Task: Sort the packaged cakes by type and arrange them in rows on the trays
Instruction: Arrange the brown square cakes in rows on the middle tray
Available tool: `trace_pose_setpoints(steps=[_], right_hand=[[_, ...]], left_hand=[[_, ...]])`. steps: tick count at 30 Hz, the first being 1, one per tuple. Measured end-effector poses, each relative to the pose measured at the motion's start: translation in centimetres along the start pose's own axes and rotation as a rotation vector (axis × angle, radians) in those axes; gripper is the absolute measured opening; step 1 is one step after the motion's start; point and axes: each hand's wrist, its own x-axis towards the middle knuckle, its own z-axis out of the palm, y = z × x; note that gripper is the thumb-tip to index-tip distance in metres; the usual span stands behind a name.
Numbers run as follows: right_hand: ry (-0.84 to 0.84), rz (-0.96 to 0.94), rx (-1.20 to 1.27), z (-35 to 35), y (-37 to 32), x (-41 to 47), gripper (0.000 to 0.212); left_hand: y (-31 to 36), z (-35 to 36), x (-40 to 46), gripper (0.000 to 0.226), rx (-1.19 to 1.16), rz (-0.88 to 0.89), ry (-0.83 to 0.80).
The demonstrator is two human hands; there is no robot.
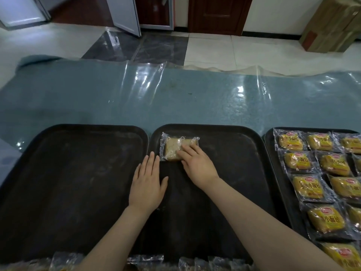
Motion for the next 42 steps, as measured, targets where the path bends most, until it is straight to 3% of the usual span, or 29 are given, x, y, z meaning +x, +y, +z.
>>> trace_pose_setpoints(steps=[14, 31, 38, 42], right_hand=[[0.006, 0.014, -0.037, -0.4, -0.1, 2.5, 0.046], [-0.048, 0.120, 0.066, -5.1, -3.1, -9.8, 0.053], [-0.042, 0.213, 0.134, -5.5, -4.2, -17.9, 0.052], [-0.006, 0.253, 0.144, -5.0, -5.1, -22.0, 0.049]], left_hand=[[-0.1, -0.1, 0.3, 0.066, 0.030, 0.009, -0.062], [2.4, -3.9, -6.7, 0.062, -0.046, 0.090, -0.143], [4.2, -5.4, -11.5, 0.053, -0.410, 0.087, -0.179], [4.8, -5.5, -14.5, 0.049, -0.490, 0.093, -0.183]])
